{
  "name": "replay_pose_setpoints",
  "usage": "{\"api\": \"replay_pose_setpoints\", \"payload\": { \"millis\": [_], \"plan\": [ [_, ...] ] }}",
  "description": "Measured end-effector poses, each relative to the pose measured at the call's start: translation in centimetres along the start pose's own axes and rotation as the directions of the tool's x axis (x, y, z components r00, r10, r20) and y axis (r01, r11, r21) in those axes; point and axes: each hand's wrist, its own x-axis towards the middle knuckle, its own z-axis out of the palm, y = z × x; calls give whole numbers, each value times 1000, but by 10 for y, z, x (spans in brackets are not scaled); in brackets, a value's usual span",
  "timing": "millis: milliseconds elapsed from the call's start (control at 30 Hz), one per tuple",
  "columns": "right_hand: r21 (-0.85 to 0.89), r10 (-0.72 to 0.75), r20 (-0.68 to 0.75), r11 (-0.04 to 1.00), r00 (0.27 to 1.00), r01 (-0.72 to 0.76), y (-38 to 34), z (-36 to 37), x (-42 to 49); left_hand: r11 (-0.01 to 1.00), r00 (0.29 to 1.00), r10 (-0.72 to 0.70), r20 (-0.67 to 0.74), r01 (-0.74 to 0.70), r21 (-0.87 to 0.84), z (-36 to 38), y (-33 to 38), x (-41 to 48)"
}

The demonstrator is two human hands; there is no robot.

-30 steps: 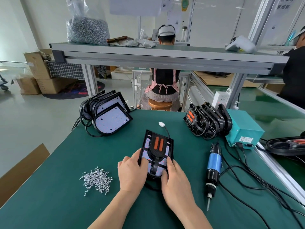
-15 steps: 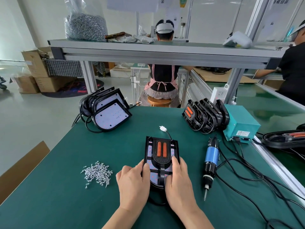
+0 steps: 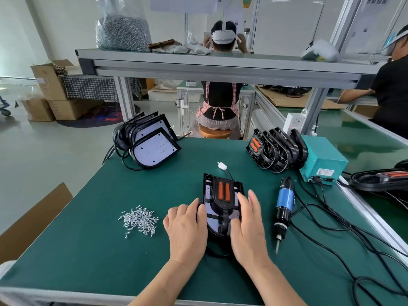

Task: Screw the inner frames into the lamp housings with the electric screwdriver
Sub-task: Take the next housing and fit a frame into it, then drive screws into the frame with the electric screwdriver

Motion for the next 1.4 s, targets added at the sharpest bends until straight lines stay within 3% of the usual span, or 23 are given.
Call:
{"api": "replay_pose_setpoints", "payload": {
  "millis": [133, 300, 433, 533, 700, 800, 1000, 1167, 1233, 1300, 1400],
  "plan": [
    [-59, -25, -166, 998, 986, 15, 4, -26, 14, 1000, 998, 24, -50, -25, -18, -5, -2, 0],
    [-329, 216, -215, 902, 952, -279, 35, -69, 50, 990, 999, -1, -36, 6, 144, -37, -24, 29],
    [-312, 367, -198, 855, 909, -414, 50, -78, 53, 975, 991, -121, 50, 109, 194, -69, -54, 56],
    [-374, 406, -155, 820, 901, -433, 49, -78, 58, 963, 976, -168, 140, 131, 237, -83, -63, 68],
    [-536, 371, -118, 757, 921, -374, 41, -70, 67, 923, 948, -128, 293, 6, 385, -91, -71, 75],
    [-512, 398, -119, 760, 910, -400, 42, -71, 71, 904, 938, -110, 328, -43, 425, -92, -68, 74],
    [-322, 434, -187, 820, 881, -473, 50, -71, 65, 868, 940, -45, 339, -131, 478, -88, -64, 72],
    [124, 506, -175, 862, 844, -491, 55, -78, 66, 860, 934, -10, 358, -175, 479, -87, -64, 75],
    [419, 540, -132, 791, 831, -447, 51, -82, 70, 854, 928, -3, 373, -192, 484, -87, -63, 76],
    [680, 596, -61, 612, 801, -404, 47, -84, 75, 857, 922, -9, 386, -192, 478, -88, -62, 77],
    [861, 582, 74, 372, 810, -347, 40, -80, 78, 893, 916, -22, 400, -162, 420, -90, -61, 77]
  ]
}}
